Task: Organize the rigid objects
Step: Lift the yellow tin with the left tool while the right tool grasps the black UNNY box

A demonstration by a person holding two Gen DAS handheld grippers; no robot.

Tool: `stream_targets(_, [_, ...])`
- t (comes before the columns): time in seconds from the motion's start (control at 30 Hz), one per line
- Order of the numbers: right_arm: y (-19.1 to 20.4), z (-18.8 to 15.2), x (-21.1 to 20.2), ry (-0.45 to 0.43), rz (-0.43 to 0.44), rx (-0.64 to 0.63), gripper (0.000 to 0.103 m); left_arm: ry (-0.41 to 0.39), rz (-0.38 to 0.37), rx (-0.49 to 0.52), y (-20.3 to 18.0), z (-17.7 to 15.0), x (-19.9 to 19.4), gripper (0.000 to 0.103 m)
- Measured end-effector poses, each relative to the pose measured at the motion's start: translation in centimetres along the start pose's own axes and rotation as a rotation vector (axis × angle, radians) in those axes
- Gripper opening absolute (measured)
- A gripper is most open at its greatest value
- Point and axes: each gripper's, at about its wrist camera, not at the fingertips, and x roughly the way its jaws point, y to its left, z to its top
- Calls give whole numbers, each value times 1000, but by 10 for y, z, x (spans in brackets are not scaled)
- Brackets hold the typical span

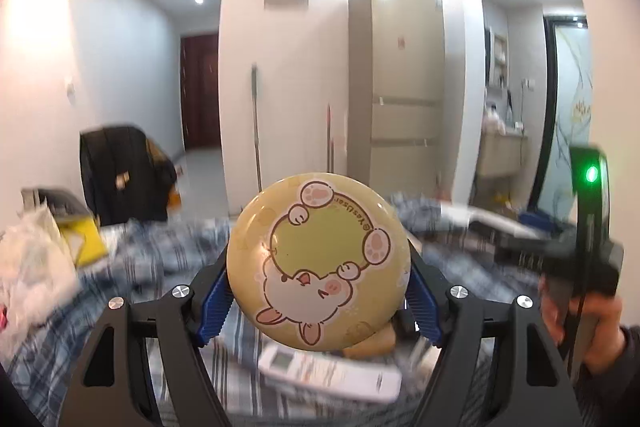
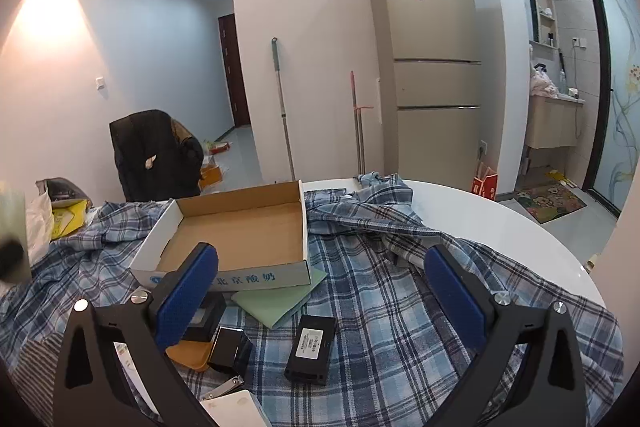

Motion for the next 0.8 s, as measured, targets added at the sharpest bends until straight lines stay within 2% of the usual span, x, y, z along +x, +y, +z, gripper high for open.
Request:
stream_targets(0.07, [0, 1, 1, 9, 13, -20, 102, -45, 11, -22, 0, 6, 3, 77])
stream_targets(0.2, [-8, 7, -4, 8, 64, 0, 87, -79, 31, -20, 0, 6, 16, 77])
stream_targets(0.23, [-12, 8, -3, 21, 83, 15, 86, -83, 42, -13, 0, 4, 18, 77])
stream_targets(0.3, [-14, 6, 5, 68, 96, 21, 72, -86, 59, -1, -1, -5, 23, 77])
stream_targets(0.37, [-12, 2, 21, 152, 85, -3, 61, -46, 77, -1, 0, -14, 30, 77])
stream_targets(0.4, [-10, -1, 28, 190, 81, -15, 51, -13, 65, -17, 2, -17, 35, 77])
stream_targets(0.47, [-6, -9, 42, 272, 92, -27, 38, 1, 31, -48, 3, -21, 35, 77])
stream_targets(0.57, [3, -24, 58, 371, 117, -45, 37, 6, 40, -63, 12, -25, 38, 77])
stream_targets(0.7, [15, -43, 72, 461, 65, -115, 37, 40, 37, -71, 15, -31, 44, 77])
stream_targets(0.8, [13, -53, 81, 518, 57, -108, 38, 60, 21, -76, 13, -35, 47, 77])
